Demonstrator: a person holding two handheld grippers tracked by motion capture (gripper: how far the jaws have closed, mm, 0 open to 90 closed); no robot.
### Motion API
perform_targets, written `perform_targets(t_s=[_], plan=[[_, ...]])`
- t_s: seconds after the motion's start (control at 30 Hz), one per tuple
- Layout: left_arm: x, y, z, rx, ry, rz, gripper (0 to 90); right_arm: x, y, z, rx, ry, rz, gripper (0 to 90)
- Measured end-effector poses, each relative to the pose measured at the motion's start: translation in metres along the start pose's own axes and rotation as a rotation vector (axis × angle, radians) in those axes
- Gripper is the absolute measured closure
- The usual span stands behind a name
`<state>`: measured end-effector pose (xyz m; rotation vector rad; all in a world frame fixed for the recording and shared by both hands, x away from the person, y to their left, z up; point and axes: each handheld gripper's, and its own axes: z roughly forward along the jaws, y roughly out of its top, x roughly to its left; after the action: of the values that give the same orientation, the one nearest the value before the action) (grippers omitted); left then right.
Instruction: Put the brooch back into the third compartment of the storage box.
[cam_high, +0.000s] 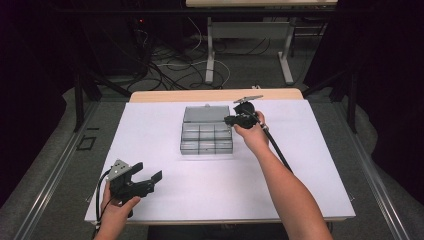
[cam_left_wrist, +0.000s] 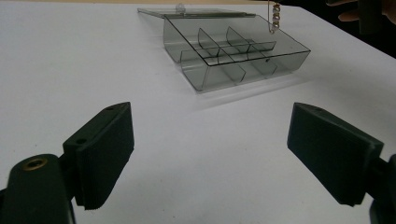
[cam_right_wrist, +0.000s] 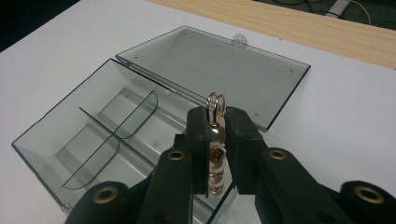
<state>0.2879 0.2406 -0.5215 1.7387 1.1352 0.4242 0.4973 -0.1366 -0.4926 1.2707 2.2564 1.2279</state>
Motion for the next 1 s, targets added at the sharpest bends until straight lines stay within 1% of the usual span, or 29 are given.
perform_targets(t_s=[0.07, 0.1, 0.17, 0.37, 0.47, 0.53, 0.7, 0.8, 0.87, 1.0], plan=[[0.0, 0.0, 0.0, 0.0, 0.0, 0.001, 14.8, 0.0, -0.001, 0.001, 0.007, -0.002, -0.006, 80.3], [0.0, 0.0, 0.0, 0.0, 0.0, 0.0, 14.8, 0.0, -0.001, 0.002, 0.01, -0.005, -0.018, 80.2], [0.0, 0.0, 0.0, 0.0, -0.001, -0.001, 14.8, 0.0, -0.001, 0.003, 0.018, 0.0, -0.019, 80.2], [0.0, 0.0, 0.0, 0.0, -0.002, 0.0, 14.8, 0.002, -0.003, 0.006, 0.028, -0.011, -0.039, 80.2], [0.0, 0.0, 0.0, 0.0, -0.002, 0.0, 14.8, 0.002, -0.003, 0.008, 0.035, -0.005, -0.048, 80.1], [0.0, 0.0, 0.0, 0.0, -0.001, 0.0, 14.8, 0.003, -0.004, 0.009, 0.038, -0.011, -0.047, 80.1], [0.0, 0.0, 0.0, 0.001, -0.002, -0.001, 14.8, 0.003, -0.004, 0.009, 0.044, -0.004, -0.048, 79.9], [0.0, 0.0, 0.001, 0.0, -0.001, 0.0, 14.8, 0.003, -0.004, 0.01, 0.052, -0.008, -0.052, 79.6], [0.0, 0.0, 0.0, 0.0, -0.001, 0.001, 14.8, 0.003, -0.005, 0.011, 0.057, -0.006, -0.048, 78.3], [0.0, 0.0, 0.001, 0.0, 0.0, 0.0, 14.8, 0.004, -0.005, 0.011, 0.045, 0.0, -0.051, 74.6]])
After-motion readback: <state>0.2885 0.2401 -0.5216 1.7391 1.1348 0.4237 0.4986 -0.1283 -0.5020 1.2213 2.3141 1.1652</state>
